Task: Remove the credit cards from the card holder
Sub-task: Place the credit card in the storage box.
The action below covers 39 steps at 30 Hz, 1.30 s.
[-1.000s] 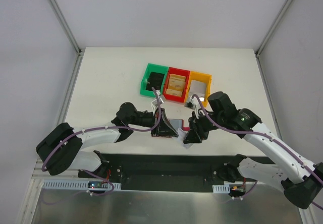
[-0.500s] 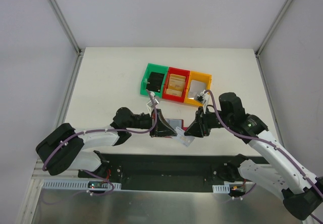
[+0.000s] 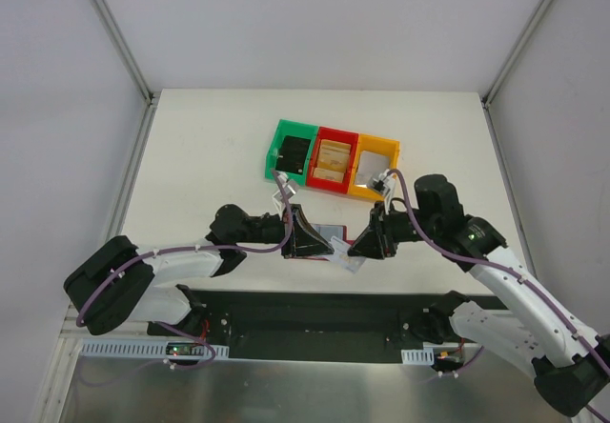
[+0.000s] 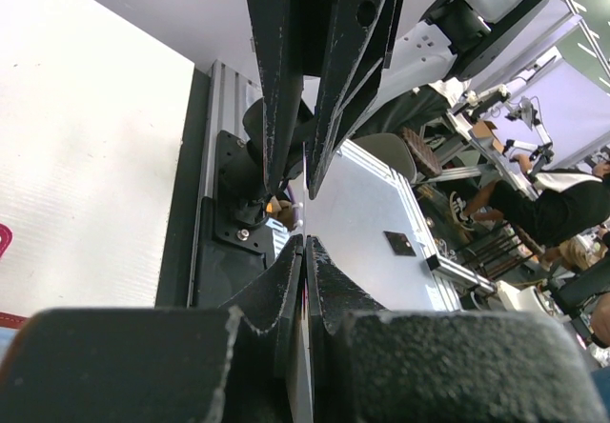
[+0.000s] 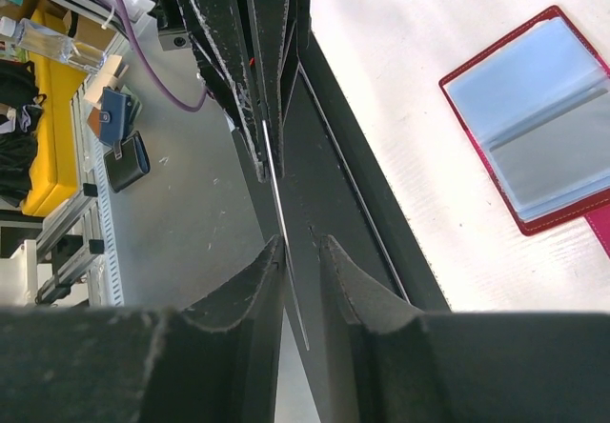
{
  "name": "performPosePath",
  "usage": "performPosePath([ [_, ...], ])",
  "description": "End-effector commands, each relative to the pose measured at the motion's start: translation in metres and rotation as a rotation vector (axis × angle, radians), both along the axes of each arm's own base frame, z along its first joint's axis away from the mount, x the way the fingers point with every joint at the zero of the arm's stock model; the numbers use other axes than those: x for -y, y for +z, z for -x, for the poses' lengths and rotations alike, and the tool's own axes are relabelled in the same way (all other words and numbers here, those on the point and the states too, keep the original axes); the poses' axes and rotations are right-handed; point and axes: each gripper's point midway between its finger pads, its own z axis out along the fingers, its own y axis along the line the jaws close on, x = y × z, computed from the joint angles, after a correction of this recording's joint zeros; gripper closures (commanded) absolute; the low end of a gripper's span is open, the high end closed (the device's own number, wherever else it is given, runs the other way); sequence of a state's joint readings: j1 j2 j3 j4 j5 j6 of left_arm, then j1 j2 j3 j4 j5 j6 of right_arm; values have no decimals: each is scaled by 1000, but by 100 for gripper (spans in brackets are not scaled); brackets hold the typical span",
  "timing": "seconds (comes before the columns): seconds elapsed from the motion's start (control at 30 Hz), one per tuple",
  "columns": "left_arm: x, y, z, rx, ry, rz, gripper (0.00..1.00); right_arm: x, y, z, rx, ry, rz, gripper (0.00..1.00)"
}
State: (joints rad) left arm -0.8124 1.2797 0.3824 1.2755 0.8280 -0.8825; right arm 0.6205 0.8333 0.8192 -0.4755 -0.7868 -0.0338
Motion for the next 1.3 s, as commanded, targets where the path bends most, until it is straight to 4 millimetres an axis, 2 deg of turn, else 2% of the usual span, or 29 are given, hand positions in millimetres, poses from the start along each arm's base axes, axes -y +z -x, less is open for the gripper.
performPosePath([
  [0.0, -3, 15, 5, 70, -8, 60, 100, 1, 11, 2, 29, 13, -37, 77],
  [0.23, -3, 12, 7, 64, -18, 51, 100, 1, 14, -1, 33, 11, -45, 80],
  [0.5, -2, 11, 7, 60, -26, 45, 100, 2, 13, -1, 26, 11, -46, 97],
  [0.6, -1, 8, 7, 54, -35, 33, 99, 2, 15, -2, 31, 5, -47, 99],
  [0.63, -1, 6, 5, 44, -31, 21, 87, 2, 16, -3, 32, 3, -47, 99],
  [0.67, 0, 4, 4, 28, -31, 3, 69, 3, 16, -4, 34, -6, -45, 99],
  [0.7, 0, 3, 2, 12, -24, -13, 58, 4, 16, -6, 37, -17, -39, 99],
  [0.73, 0, 3, -3, 1, -1, -20, 50, 6, 17, -10, 42, -32, -32, 99],
  [0.77, -3, 1, -7, -13, 22, -29, 45, 9, 17, -16, 53, -60, -18, 99],
  [0.83, -14, -1, -18, -30, 98, -43, 41, 16, 19, -31, 75, -126, 6, 99],
  [0.97, -41, -2, -39, -14, 306, -96, 42, 38, 20, -74, 124, -316, 91, 100],
  [1.1, -66, 9, -54, 87, 509, -98, 44, 70, 11, -126, 305, -484, 278, 100],
  [1.17, -75, 17, -57, 119, 567, -81, 45, 77, 2, -145, 412, -465, 344, 100],
  [1.27, -81, 23, -57, 134, 595, -66, 45, 83, -1, -167, 616, -395, 405, 100],
])
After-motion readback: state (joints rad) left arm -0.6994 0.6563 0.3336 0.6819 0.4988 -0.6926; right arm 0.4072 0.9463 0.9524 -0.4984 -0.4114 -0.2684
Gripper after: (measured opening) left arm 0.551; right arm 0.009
